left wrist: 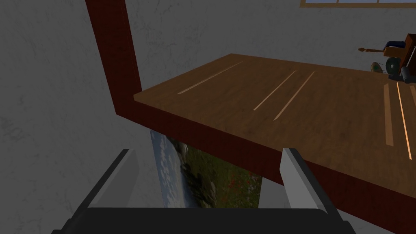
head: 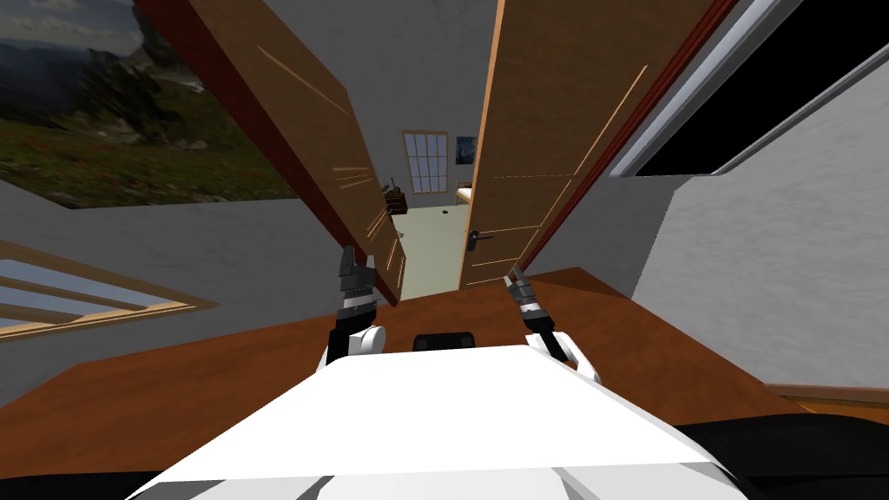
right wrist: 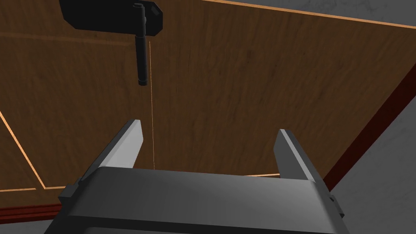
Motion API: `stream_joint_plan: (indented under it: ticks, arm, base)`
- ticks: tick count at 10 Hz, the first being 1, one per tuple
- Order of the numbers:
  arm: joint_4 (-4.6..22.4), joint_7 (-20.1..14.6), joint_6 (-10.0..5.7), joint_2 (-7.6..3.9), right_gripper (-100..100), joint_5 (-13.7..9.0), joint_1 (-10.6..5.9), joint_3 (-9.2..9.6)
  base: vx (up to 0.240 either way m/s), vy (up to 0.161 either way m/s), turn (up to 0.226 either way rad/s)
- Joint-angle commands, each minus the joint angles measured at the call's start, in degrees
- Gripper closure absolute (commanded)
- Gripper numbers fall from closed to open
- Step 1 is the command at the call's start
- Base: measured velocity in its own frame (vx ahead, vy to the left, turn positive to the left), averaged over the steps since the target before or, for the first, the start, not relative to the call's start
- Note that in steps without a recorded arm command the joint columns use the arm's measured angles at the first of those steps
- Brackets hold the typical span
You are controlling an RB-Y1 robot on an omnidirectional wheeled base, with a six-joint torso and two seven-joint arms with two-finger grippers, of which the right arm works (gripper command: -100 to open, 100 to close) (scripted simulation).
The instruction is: Push the door open
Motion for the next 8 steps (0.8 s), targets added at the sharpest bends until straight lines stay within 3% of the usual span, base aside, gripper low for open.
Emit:
stream_joint_plan:
  ticks: [1,8]
  arm:
    - [2.13,-1.67,-0.33,-0.90,-100,0.52,-0.32,-0.31]
    - [9.76,-8.18,-0.86,-4.61,-100,2.59,-1.60,-1.49]
  base:
    - [0.134,0.011,0.065]
    - [0.174,-0.012,0.064]
